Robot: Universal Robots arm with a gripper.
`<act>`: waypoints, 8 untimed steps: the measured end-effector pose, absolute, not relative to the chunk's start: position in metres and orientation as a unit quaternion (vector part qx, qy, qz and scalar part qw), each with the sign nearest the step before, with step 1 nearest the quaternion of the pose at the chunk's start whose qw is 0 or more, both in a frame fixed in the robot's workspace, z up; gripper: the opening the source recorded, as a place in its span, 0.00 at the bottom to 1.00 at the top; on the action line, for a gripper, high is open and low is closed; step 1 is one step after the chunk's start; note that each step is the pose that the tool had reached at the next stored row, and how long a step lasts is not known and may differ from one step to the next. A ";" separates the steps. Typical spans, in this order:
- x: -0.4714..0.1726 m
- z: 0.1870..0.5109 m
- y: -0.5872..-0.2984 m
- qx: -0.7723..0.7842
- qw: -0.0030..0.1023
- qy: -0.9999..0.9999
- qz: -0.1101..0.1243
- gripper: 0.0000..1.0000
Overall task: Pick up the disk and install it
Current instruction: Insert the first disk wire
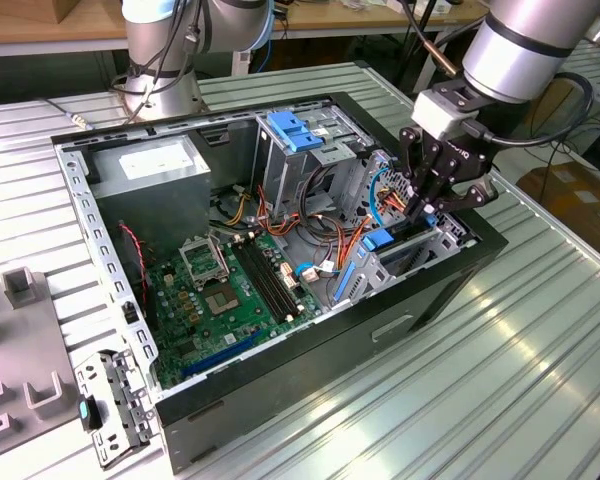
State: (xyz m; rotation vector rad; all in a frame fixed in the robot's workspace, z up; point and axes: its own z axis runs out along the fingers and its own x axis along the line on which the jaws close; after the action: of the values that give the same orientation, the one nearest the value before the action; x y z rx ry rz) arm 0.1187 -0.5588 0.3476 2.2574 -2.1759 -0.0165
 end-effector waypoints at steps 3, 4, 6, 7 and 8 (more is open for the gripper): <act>0.119 0.348 -0.559 0.716 0.003 -0.698 -0.005 0.17; 0.119 0.348 -0.559 0.714 0.003 -0.700 -0.005 0.17; 0.119 0.347 -0.559 0.710 0.003 -0.704 -0.005 0.17; 0.119 0.347 -0.559 0.705 0.003 -0.709 -0.005 0.17; 0.119 0.347 -0.559 0.704 0.003 -0.710 -0.006 0.17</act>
State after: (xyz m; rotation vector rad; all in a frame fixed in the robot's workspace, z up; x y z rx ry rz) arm 0.1189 -0.5587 0.3471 2.2090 -2.2255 -0.0173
